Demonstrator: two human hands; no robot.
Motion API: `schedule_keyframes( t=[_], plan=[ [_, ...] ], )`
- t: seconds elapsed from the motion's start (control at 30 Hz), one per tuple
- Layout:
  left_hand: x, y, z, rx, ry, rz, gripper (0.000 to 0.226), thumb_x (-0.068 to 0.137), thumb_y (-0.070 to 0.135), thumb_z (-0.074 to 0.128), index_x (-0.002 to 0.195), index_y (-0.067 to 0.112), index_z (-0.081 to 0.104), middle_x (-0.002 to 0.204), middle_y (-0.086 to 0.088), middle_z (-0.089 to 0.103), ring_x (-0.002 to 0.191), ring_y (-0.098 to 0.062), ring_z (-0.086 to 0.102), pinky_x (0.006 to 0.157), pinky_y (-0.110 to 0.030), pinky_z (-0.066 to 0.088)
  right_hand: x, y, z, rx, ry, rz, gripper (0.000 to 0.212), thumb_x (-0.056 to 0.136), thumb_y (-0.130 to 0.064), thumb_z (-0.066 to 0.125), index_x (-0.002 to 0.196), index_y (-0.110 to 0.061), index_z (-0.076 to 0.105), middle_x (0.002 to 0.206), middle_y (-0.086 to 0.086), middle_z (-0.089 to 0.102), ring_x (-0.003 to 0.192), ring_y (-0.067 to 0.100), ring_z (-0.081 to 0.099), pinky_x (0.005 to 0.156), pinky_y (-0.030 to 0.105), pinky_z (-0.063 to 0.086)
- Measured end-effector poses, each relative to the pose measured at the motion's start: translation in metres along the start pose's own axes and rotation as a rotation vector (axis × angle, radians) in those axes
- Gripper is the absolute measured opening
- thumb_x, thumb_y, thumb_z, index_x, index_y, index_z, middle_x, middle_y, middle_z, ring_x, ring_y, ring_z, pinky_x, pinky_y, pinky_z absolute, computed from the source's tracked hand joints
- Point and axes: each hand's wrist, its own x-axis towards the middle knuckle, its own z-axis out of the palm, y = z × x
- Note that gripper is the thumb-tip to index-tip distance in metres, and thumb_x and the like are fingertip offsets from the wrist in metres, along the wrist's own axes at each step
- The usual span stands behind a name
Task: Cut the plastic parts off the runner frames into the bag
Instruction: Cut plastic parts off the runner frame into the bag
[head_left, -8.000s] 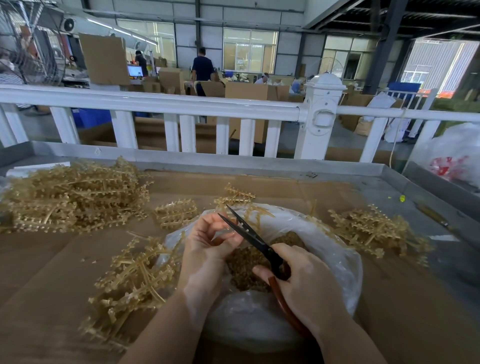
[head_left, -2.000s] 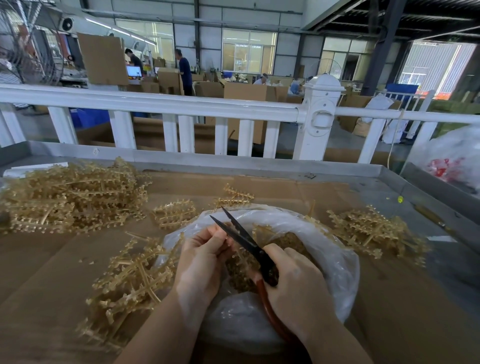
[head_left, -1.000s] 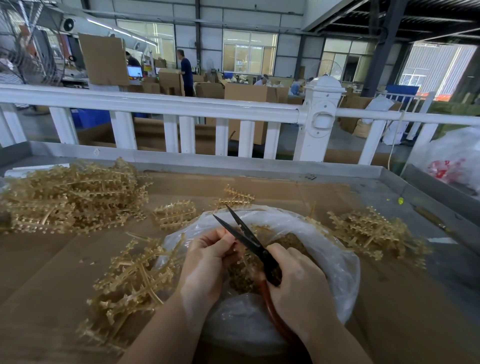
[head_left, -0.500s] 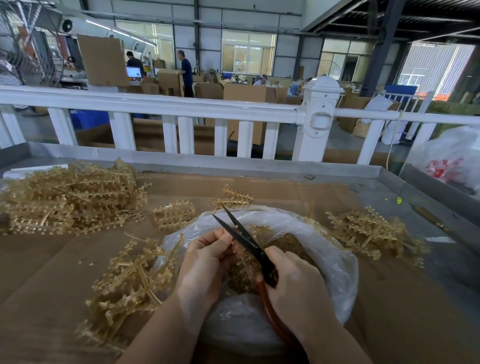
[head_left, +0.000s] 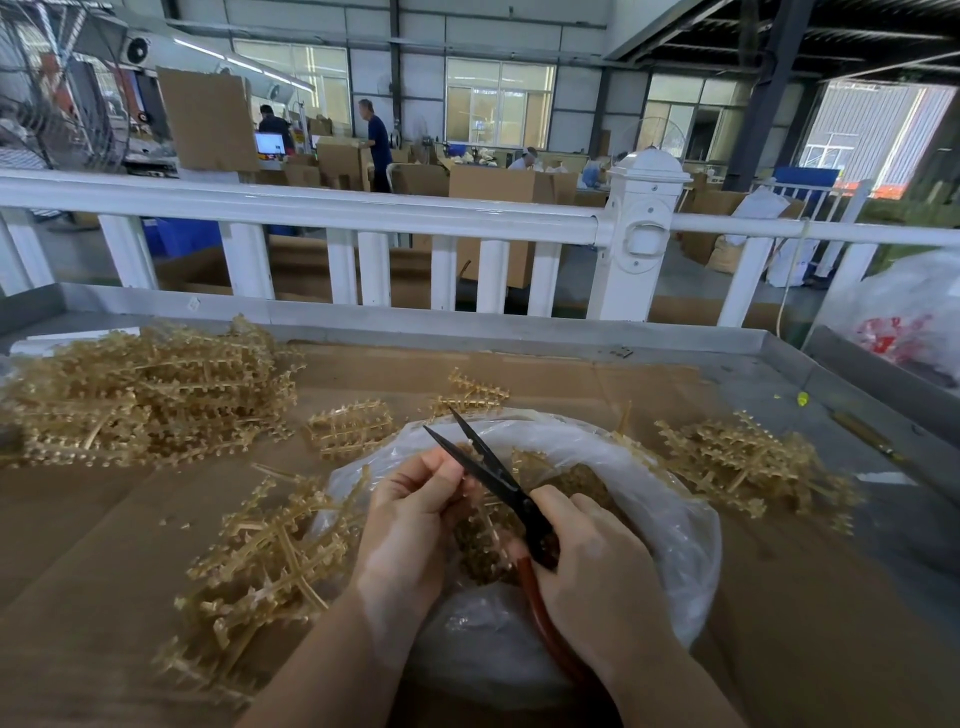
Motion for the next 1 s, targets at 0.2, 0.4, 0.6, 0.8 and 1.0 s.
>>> schedule_keyframes(
  t=[0.2, 0.4, 0.6, 0.8, 1.0],
  plan=[
    [0.0002, -0.0005, 0.0001, 0.009, -0.039, -0.002, 0.012, 0.073, 0.012, 0.059, 0.078, 0.002, 0.060, 0.069, -0.014, 0.056, 0.064, -0.022, 0.054, 0.066, -0.034, 0.051, 0.0008, -0.0007, 0.0001, 0.032, 0.000, -0.004, 0.018, 0.077, -0.031, 0.073, 0.091, -0.023, 0.066, 0.071, -0.007, 0.062, 0.062, 0.003, 0.053, 0.062, 0.001, 0.025],
    [0.0034, -0.0034, -0.0009, 0.010, -0.017, -0.026, 0.015, 0.072, 0.013, 0.059, 0.080, 0.001, 0.060, 0.070, -0.013, 0.059, 0.058, -0.019, 0.060, 0.056, -0.029, 0.056, 0.0008, -0.0020, 0.0009, -0.013, 0.000, -0.013, 0.018, 0.076, -0.032, 0.073, 0.087, -0.021, 0.064, 0.065, -0.005, 0.060, 0.056, 0.009, 0.056, 0.055, 0.012, 0.033],
    [0.0024, -0.0019, -0.0020, 0.016, -0.035, -0.033, 0.014, 0.072, 0.014, 0.060, 0.080, 0.002, 0.060, 0.071, -0.013, 0.059, 0.062, -0.020, 0.060, 0.062, -0.030, 0.055, 0.0012, -0.0023, -0.0001, -0.033, -0.033, -0.022, 0.017, 0.082, -0.036, 0.067, 0.091, -0.022, 0.063, 0.067, -0.006, 0.060, 0.057, 0.006, 0.049, 0.055, 0.008, 0.026],
    [0.0030, -0.0031, -0.0012, 0.022, -0.035, -0.030, 0.011, 0.073, 0.015, 0.061, 0.073, 0.004, 0.061, 0.068, -0.012, 0.058, 0.064, -0.024, 0.056, 0.065, -0.037, 0.052, 0.0021, 0.0000, 0.0003, -0.023, -0.067, -0.057, 0.022, 0.089, -0.046, 0.055, 0.095, -0.025, 0.059, 0.072, -0.007, 0.060, 0.063, 0.009, 0.054, 0.057, 0.016, 0.031],
    [0.0002, -0.0043, -0.0005, 0.044, -0.044, -0.024, 0.015, 0.074, 0.014, 0.063, 0.059, 0.013, 0.066, 0.067, -0.013, 0.060, 0.061, -0.025, 0.060, 0.061, -0.039, 0.055, 0.0017, 0.0010, -0.0015, -0.031, -0.007, -0.036, 0.018, 0.080, -0.042, 0.066, 0.088, -0.025, 0.063, 0.065, -0.010, 0.059, 0.056, 0.003, 0.054, 0.054, 0.010, 0.036]
  ],
)
